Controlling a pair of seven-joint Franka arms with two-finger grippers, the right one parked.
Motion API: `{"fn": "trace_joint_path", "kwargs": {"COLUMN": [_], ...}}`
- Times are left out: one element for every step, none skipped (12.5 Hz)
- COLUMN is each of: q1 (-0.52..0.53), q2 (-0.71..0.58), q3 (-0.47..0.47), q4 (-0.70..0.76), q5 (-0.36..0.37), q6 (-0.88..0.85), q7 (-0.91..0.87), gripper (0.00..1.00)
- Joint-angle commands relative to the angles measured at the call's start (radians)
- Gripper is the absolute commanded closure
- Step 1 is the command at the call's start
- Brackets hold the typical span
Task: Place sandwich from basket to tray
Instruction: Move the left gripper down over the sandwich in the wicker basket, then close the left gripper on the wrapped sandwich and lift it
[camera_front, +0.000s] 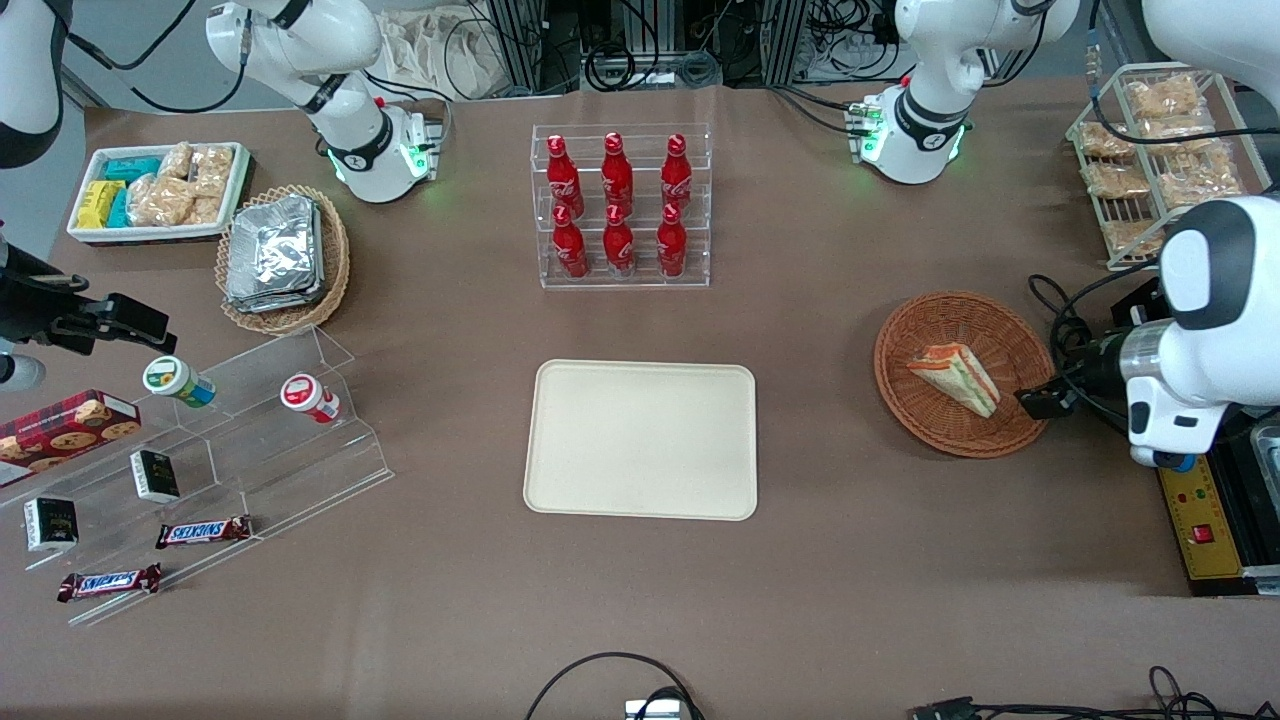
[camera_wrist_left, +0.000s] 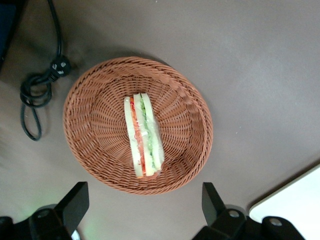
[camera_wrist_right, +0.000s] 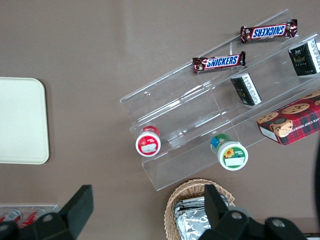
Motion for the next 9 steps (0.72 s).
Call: {"fn": "trace_joint_path", "kwargs": {"q1": [-0.037,-0.048,-0.054,-0.055,-0.055,-0.055,-0.055,-0.055,-0.054], "q2": [-0.111,-0.133,-0.147,-0.157,-0.167,-0.171,-0.164,-0.159,-0.156], "q3": [-0.007,-0.008,-0.013,-0.014,-0.014,-0.013,-0.014,-0.014,-0.013], "q4": [-0.235,-0.309,-0.367,-0.424,-0.487,-0.533,-0.553,-0.559,-0.564], "q5": [-0.015,-0.014,-0.014,-0.014,-0.014,-0.014,-0.014,-0.012,-0.012], "q6": [0.207,0.287,0.349,0.409,0.473,0.528,0.544,0.547,0.547], "q7": [-0.114,-0.137,-0.154,-0.160,-0.160,-0.160,-0.160,-0.158,-0.158], "gripper": [0.00,0.00,0.00,0.00,0.00,0.00,0.00,0.00,0.00]}}
